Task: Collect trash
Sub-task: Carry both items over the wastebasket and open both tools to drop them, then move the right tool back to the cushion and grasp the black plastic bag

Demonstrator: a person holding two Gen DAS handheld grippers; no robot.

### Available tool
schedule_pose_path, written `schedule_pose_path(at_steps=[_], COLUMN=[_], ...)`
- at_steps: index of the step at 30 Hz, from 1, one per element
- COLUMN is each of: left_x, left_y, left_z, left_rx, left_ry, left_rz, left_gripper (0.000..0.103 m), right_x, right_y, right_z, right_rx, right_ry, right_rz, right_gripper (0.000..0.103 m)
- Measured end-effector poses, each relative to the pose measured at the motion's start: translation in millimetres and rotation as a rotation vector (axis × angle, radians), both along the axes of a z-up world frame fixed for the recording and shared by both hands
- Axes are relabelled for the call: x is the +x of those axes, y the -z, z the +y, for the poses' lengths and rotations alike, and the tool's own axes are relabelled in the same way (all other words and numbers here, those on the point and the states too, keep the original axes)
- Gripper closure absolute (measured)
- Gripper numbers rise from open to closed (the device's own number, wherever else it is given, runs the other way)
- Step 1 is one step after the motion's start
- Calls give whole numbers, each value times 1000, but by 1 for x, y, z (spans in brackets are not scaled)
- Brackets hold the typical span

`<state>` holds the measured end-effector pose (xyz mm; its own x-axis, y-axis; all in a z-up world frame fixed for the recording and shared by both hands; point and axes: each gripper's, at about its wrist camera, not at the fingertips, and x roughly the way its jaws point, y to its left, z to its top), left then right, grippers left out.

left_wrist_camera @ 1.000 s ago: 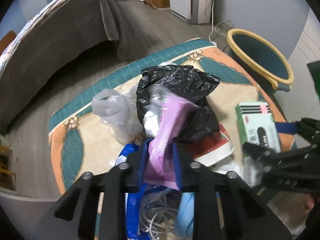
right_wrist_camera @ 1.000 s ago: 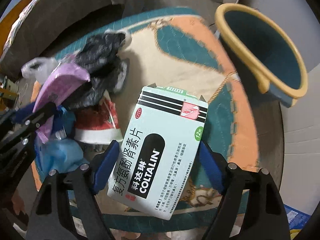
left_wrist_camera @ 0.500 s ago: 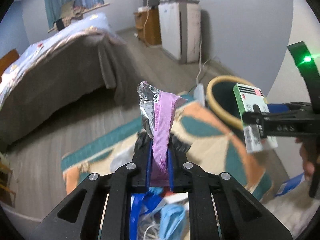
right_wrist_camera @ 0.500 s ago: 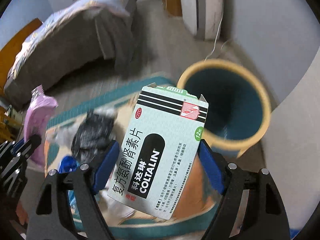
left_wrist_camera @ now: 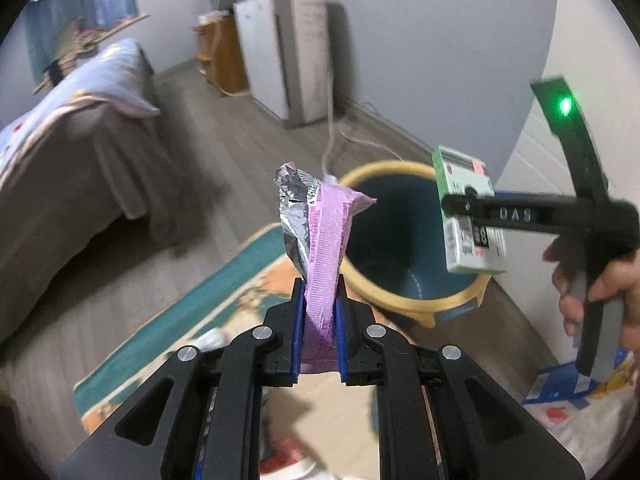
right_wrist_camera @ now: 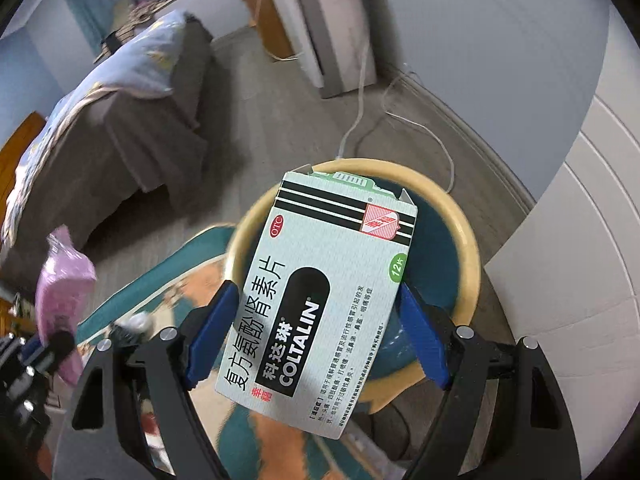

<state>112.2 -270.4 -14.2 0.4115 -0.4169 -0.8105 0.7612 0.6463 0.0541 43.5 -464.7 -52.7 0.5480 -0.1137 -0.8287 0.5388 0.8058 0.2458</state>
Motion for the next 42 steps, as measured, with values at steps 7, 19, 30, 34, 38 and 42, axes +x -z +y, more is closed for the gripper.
schedule_pose_path(at_steps=[7, 19, 30, 34, 38, 42], left_x=[1, -5, -14, -19, -22, -22], left_y=[41, 66, 14, -10, -29, -37], left_z=[-47, -77, 5, 51, 106, 150], left_rx=[39, 38, -38, -54, -71, -64], left_ry=[61, 96, -66, -142, -226, -295], left_rz=[57, 58, 3, -41, -75, -97], left_gripper=[88, 37, 9, 8, 6, 6], right_x=[-6, -13, -13, -7, 2, 9], right_y=[20, 20, 3, -9, -21, -30], right_z=[-23, -35, -14, 15, 48, 82], right_rx=[26, 44, -4, -53, -96, -128], right_ry=[40, 93, 57, 1, -59, -104], right_rz=[4, -39, -35, -16, -15, -25], right_gripper=[24, 10, 6, 6, 6, 6])
